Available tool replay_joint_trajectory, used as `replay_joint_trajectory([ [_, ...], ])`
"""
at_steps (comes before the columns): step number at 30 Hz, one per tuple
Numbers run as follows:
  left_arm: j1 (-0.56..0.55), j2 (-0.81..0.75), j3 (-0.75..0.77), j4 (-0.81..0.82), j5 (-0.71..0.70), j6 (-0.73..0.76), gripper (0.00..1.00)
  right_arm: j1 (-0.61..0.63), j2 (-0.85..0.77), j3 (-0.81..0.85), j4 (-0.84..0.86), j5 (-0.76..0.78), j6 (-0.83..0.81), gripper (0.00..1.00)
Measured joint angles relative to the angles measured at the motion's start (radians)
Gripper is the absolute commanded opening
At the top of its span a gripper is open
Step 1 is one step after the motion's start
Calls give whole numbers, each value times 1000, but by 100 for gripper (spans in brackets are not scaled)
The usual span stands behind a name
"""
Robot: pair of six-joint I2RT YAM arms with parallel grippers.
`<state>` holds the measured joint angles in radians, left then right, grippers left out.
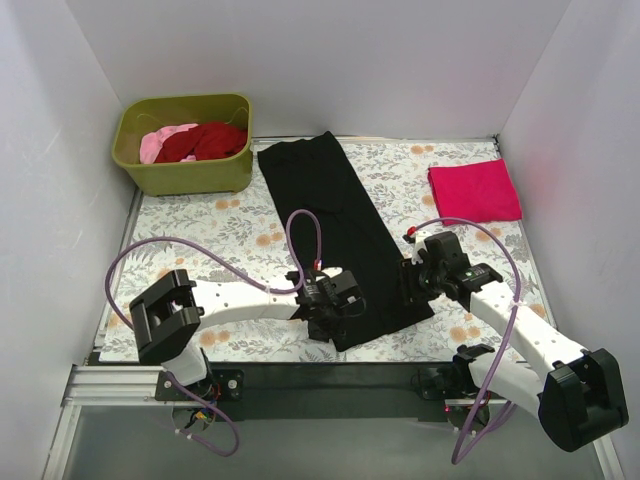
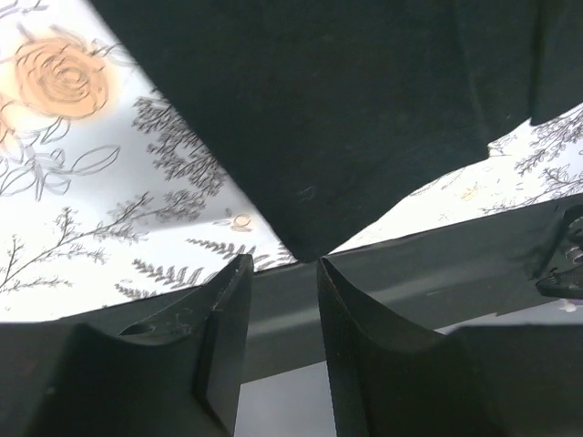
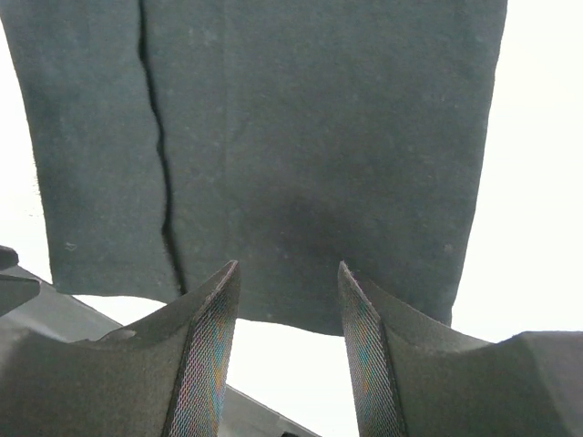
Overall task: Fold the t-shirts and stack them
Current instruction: Fold the tshirt
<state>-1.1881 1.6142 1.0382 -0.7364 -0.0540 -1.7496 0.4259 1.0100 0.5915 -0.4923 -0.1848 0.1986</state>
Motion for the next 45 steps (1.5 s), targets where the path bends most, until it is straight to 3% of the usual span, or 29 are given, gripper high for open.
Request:
replay_joint_trajectory([
  [4, -1, 60, 31, -2, 2, 24, 25, -8, 0, 0, -9, 5, -5, 46],
  [13, -19, 168, 79, -49, 8, 72, 26, -42, 0, -2, -18, 37, -3, 46],
  [15, -26, 169, 82, -62, 1, 75, 30, -51, 0, -2, -26, 49, 1, 46],
  [20, -40, 129, 69, -124, -20, 48, 56, -93, 0, -15, -38, 86, 16, 47],
  [24, -45, 13, 41, -153, -50, -20, 64, -148, 0, -26, -55, 106, 31, 47],
  [30, -45, -83, 13, -131, -75, -121, 64, -206, 16, -27, -87, 111, 39, 47],
  [45, -35, 127, 43, -103, -64, -167, 53, -229, 33, -32, -96, 108, 62, 47],
])
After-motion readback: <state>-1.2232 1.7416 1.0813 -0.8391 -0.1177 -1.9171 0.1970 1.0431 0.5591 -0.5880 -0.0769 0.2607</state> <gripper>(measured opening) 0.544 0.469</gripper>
